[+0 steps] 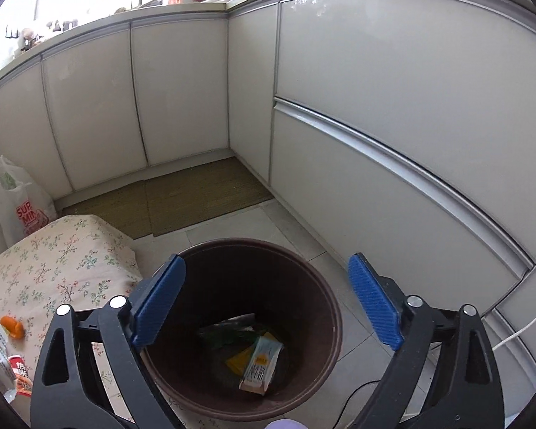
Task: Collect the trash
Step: 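Carry the milk carton to the bin and release it while the left tool carries the paper, then open the left tool over the bin to drop the white paper, then move both tools back over the table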
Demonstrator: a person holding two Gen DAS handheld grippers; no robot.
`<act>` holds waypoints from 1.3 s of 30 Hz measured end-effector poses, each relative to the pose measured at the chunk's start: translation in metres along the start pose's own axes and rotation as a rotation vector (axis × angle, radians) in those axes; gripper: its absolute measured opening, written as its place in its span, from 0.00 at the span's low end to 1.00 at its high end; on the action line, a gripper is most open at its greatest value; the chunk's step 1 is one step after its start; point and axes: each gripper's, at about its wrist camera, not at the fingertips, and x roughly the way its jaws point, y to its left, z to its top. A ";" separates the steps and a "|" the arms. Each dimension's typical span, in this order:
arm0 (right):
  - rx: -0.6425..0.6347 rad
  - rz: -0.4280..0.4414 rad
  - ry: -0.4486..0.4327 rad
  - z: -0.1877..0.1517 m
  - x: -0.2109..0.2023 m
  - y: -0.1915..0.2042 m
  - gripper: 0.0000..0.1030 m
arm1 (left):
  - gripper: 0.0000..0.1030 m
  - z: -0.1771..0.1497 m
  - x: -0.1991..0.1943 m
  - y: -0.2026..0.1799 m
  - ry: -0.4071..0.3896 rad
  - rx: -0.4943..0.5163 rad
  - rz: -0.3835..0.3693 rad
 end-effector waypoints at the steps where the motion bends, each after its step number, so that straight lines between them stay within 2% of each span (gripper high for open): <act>1: 0.019 -0.018 -0.018 0.002 -0.003 -0.007 0.93 | 0.10 0.000 0.003 -0.007 -0.001 0.013 -0.009; 5: 0.096 -0.082 -0.042 0.010 -0.013 -0.041 0.93 | 0.10 0.004 0.020 -0.039 -0.005 0.049 -0.069; 11: 0.194 -0.105 0.012 0.010 -0.015 -0.087 0.93 | 0.10 0.010 0.045 -0.089 -0.015 0.124 -0.146; 17: 0.275 -0.121 0.051 0.002 -0.016 -0.123 0.93 | 0.12 0.013 0.077 -0.127 0.032 0.177 -0.181; 19: 0.286 -0.122 0.066 0.000 -0.012 -0.129 0.93 | 0.22 0.013 0.085 -0.136 0.057 0.188 -0.172; 21: 0.282 -0.115 0.079 -0.002 -0.010 -0.130 0.93 | 0.50 0.013 0.089 -0.139 0.067 0.177 -0.167; 24: 0.270 -0.105 0.080 -0.003 -0.011 -0.129 0.93 | 0.61 0.013 0.087 -0.141 0.063 0.160 -0.171; 28: 0.253 -0.072 0.081 0.001 -0.011 -0.121 0.93 | 0.68 0.007 0.084 -0.138 0.074 0.163 -0.138; 32: 0.223 -0.015 0.096 0.003 -0.013 -0.103 0.93 | 0.72 0.000 0.076 -0.116 0.104 0.119 -0.074; 35: 0.184 0.047 0.109 0.006 -0.016 -0.082 0.93 | 0.72 -0.004 0.060 -0.088 0.112 0.081 -0.017; 39: 0.064 0.137 0.142 0.006 -0.019 -0.038 0.93 | 0.73 -0.006 0.027 -0.027 0.092 0.016 0.074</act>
